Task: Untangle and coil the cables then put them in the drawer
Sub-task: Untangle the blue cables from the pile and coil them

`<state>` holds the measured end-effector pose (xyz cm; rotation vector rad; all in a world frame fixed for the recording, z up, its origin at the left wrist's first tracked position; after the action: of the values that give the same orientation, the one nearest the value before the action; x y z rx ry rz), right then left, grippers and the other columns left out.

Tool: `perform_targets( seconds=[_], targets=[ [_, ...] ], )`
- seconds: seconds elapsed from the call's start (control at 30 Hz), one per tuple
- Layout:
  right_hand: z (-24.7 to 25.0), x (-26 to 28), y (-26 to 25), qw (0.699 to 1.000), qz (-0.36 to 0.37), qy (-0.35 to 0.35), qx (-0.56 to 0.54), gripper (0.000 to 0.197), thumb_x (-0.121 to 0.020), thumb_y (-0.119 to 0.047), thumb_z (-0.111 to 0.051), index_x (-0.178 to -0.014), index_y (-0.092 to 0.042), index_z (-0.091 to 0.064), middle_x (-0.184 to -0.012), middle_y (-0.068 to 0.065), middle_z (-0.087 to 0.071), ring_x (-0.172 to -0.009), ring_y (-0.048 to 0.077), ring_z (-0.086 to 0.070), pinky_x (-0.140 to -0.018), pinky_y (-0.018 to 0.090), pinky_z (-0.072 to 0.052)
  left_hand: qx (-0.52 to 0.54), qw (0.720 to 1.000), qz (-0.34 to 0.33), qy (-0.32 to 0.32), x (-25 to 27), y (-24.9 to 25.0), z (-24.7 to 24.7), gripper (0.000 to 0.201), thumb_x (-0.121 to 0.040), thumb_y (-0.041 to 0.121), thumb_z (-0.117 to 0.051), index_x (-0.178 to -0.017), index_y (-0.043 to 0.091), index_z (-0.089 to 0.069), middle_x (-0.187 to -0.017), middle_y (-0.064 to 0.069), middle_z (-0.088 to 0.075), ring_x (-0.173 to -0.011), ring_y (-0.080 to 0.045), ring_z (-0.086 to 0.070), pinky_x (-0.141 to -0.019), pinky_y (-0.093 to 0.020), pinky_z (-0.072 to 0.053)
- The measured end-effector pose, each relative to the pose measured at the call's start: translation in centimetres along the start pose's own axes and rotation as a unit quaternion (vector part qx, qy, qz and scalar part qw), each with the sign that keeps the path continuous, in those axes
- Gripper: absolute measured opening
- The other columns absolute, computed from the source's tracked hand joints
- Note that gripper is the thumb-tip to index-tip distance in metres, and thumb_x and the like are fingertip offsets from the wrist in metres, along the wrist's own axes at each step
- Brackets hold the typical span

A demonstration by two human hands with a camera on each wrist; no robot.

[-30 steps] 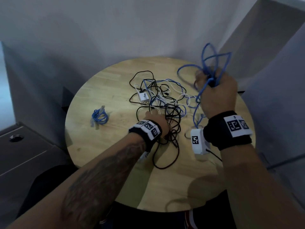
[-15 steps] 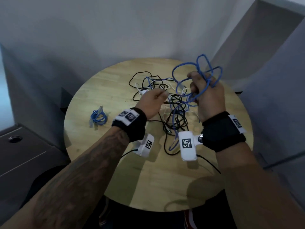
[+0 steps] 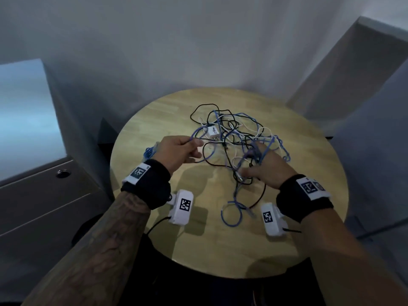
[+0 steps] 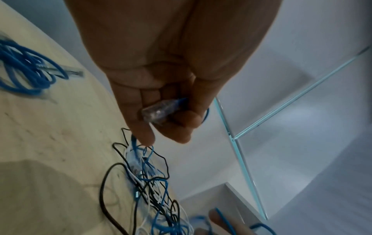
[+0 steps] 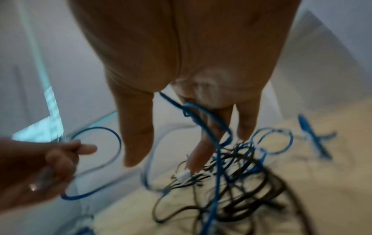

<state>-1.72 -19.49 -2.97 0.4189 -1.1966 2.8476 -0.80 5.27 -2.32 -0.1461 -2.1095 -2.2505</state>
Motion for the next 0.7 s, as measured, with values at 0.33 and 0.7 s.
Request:
perform_targets(
  seconds=[0.33, 0.7],
  targets=[
    [1.5, 2.3, -2.2, 0.951, 0.049, 0.126, 0.278, 0.05, -0.096, -0.063, -0.039, -0.093, -0.022, -0.067, -0.09, 0.004, -0.067, -0.084, 0.026, -0.062, -0.07, 0.033, -0.047, 0.025, 0.992, 0.071, -0.103, 0.3, 0.2, -1.6, 0.027, -0.104, 0.025, -0.035, -0.088, 0.012, -0.053, -0.058, 0.002, -0.032, -0.044, -0.013, -0.026, -0.054, -0.028, -0.029],
    [-2.4, 0.4, -2.8, 0.97, 0.219, 0.07, -0.083, 0.022, -0.103, -0.03, -0.051, -0.123, -0.026, -0.059, -0.12, -0.012, -0.061, -0.114, 0.005, -0.055, -0.098, 0.032, -0.042, 0.231, 0.931, 0.109, -0.262, 0.7, 0.2, -4.4, 0.034, -0.103, 0.02, -0.034, -0.085, 0.011, -0.062, -0.053, 0.008, -0.026, -0.045, -0.008, -0.022, -0.053, -0.025, -0.032]
  ],
)
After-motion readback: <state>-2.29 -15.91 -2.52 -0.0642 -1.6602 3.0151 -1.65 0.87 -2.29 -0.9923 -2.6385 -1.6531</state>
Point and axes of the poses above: each hand's wrist, its own x-axis away from the middle knuckle, its own z-axis out of the back of the hand, y = z × x, the point moved 2 cm from there along -x, towards the middle knuckle
